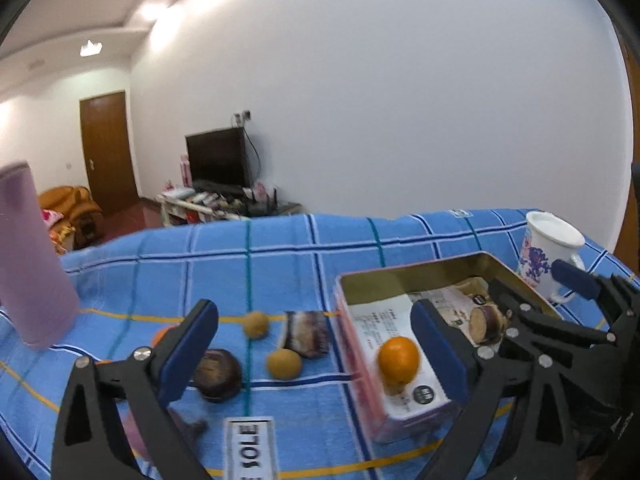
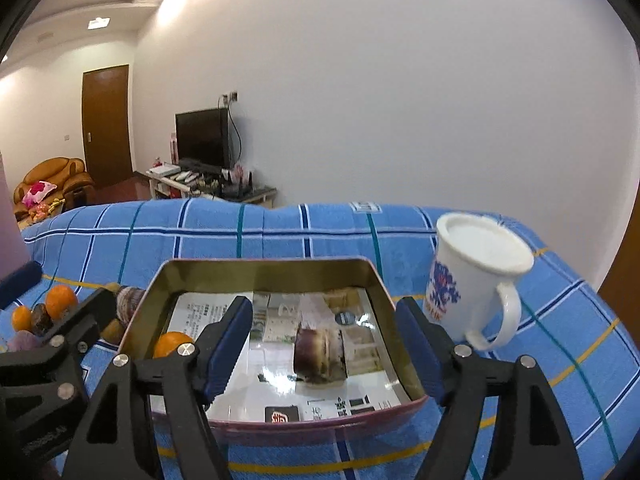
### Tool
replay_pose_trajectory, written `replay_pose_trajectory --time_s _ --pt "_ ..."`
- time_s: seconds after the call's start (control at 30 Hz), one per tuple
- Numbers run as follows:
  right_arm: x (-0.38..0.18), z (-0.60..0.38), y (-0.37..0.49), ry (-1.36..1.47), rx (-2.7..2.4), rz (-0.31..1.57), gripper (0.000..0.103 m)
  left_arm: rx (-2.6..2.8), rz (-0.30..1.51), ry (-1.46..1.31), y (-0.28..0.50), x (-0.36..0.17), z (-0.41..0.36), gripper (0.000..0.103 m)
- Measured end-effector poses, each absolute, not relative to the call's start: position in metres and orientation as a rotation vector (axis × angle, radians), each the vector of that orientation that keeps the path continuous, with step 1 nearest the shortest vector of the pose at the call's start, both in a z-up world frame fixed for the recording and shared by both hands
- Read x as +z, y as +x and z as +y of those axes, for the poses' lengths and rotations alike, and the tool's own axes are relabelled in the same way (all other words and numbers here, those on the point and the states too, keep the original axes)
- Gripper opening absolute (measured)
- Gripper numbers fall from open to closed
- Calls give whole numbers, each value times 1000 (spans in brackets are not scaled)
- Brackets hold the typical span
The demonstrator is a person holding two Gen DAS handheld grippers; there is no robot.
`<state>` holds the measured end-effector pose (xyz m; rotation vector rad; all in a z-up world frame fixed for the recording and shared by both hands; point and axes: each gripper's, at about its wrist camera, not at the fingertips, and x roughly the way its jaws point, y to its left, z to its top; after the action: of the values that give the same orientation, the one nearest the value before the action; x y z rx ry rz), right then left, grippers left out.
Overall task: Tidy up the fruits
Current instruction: 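Carry the cylinder into the pink tin and open the right tool while the left tool holds the orange, then lower the orange into the pink tin and release it with the left tool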
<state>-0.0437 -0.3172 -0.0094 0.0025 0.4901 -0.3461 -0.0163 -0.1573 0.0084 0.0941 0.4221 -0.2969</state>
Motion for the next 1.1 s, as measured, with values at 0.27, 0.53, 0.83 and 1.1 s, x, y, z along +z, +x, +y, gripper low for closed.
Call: replay_pose_trajectory --time_s 0.27,0.53,0.83,1.1 --pt "-4 -310 -56 -9 -371 399 75 -209 389 86 -23 9 -126 99" --pt "-2 -309 -62 32 -384 367 77 -180 359 102 -35 4 -113 100" --pt "-2 -300 -67 43 -396 368 77 -197 360 79 -48 5 -101 103" --pt "-3 -291 -71 24 -405 361 77 -218 395 87 -50 3 -98 103"
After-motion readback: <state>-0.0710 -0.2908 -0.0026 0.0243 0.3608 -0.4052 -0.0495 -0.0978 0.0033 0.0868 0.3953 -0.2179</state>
